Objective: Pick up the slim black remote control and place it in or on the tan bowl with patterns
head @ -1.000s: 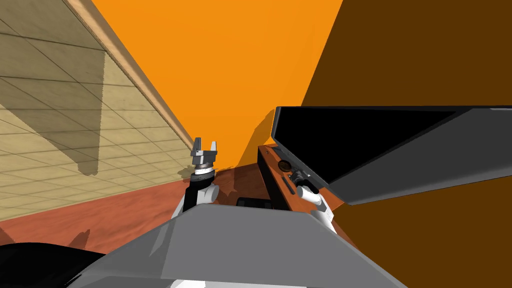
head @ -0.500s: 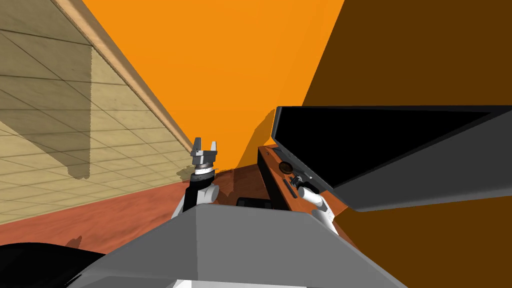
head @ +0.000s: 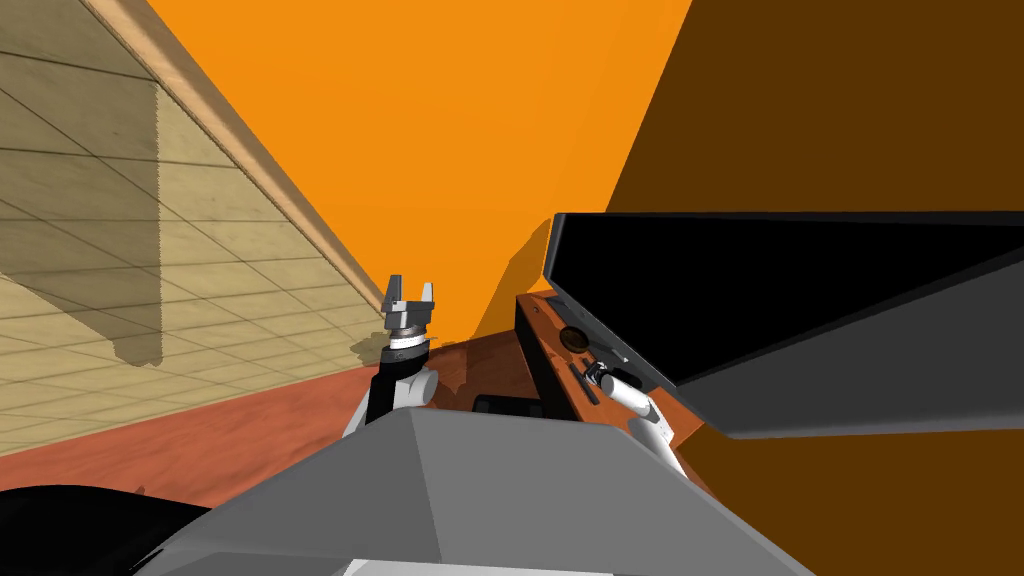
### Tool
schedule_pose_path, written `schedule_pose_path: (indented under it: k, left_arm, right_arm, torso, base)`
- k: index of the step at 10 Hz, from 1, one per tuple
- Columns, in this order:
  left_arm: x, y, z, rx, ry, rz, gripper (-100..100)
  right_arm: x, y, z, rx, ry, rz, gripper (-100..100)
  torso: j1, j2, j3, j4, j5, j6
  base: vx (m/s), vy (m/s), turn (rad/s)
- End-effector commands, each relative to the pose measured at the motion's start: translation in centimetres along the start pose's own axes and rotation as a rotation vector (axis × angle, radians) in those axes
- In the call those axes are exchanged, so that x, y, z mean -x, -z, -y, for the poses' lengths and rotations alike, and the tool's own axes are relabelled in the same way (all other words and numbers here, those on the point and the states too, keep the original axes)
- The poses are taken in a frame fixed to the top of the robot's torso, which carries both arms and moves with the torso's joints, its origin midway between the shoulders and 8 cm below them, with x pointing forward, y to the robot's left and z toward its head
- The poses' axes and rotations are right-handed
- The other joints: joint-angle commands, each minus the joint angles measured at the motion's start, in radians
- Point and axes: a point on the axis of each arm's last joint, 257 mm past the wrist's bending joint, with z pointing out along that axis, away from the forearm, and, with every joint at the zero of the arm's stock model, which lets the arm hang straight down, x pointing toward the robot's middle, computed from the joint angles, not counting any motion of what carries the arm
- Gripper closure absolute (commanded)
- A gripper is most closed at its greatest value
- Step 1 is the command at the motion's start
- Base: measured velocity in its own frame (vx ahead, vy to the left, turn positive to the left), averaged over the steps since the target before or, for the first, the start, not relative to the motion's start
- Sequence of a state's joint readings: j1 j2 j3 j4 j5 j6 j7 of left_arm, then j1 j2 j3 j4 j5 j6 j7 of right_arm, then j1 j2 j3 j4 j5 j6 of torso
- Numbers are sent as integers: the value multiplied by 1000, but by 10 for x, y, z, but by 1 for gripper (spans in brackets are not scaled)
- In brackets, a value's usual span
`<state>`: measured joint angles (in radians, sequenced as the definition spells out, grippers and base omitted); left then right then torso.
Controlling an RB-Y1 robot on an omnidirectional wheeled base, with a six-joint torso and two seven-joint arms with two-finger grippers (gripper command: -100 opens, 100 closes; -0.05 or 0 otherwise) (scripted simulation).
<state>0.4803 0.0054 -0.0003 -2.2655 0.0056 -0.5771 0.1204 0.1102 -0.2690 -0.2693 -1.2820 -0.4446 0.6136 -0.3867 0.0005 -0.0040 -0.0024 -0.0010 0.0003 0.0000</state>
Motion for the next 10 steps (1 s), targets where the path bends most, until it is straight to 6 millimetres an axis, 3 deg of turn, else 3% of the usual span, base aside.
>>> schedule_pose_path:
  k: [1, 10]
  left_arm:
    - [0, 0, 0, 0, 0, 0, 0]
    - [0, 0, 0, 0, 0, 0, 0]
  right_arm:
    - [8, -3, 7, -35, -24, 22, -100]
    - [64, -8, 51, -239, -217, 158, -100]
  torso:
    - [0, 0, 0, 0, 0, 0]
    - [0, 2, 1, 0, 0, 0]
  base:
    - [45, 11, -5]
    - [44, 12, -8]
